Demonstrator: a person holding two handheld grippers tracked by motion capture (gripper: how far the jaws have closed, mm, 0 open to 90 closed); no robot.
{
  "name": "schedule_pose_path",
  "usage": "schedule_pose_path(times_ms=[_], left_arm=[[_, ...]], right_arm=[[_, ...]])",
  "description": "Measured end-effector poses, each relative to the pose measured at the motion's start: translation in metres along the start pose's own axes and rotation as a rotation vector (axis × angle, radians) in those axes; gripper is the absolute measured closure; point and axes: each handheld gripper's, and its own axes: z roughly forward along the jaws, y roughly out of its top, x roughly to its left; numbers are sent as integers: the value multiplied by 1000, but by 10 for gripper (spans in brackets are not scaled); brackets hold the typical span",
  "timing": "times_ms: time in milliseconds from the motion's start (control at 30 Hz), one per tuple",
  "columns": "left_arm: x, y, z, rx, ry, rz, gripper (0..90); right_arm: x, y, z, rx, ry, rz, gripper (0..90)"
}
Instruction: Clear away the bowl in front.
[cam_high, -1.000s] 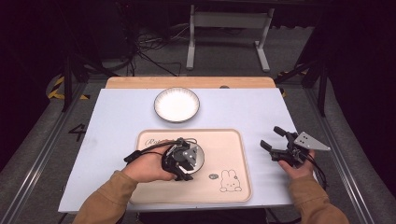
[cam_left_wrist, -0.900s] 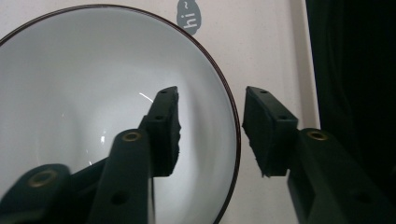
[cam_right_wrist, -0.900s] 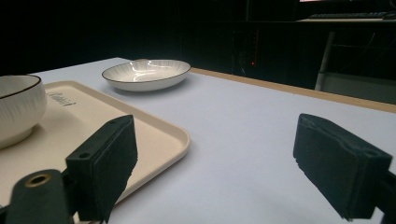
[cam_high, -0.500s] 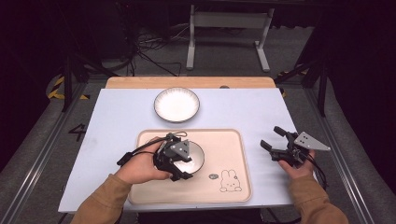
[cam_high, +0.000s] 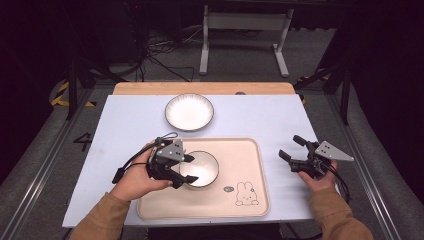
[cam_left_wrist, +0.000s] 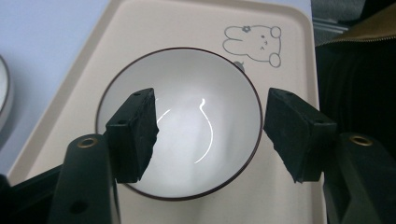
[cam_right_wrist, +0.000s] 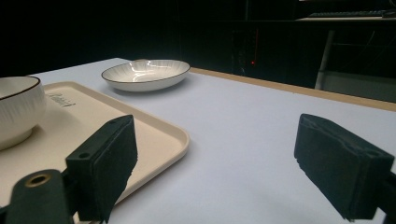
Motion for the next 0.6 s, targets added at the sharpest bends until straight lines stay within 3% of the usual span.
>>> schedule_pose_path(times_ms=[233, 600], left_arm=[[5, -10, -14, -122, 81, -43, 286], [15, -39, -29, -255, 145, -139, 191]], right_arm=[[0, 0, 0, -1, 0, 1, 137], [0, 0, 0, -3, 0, 3, 136]])
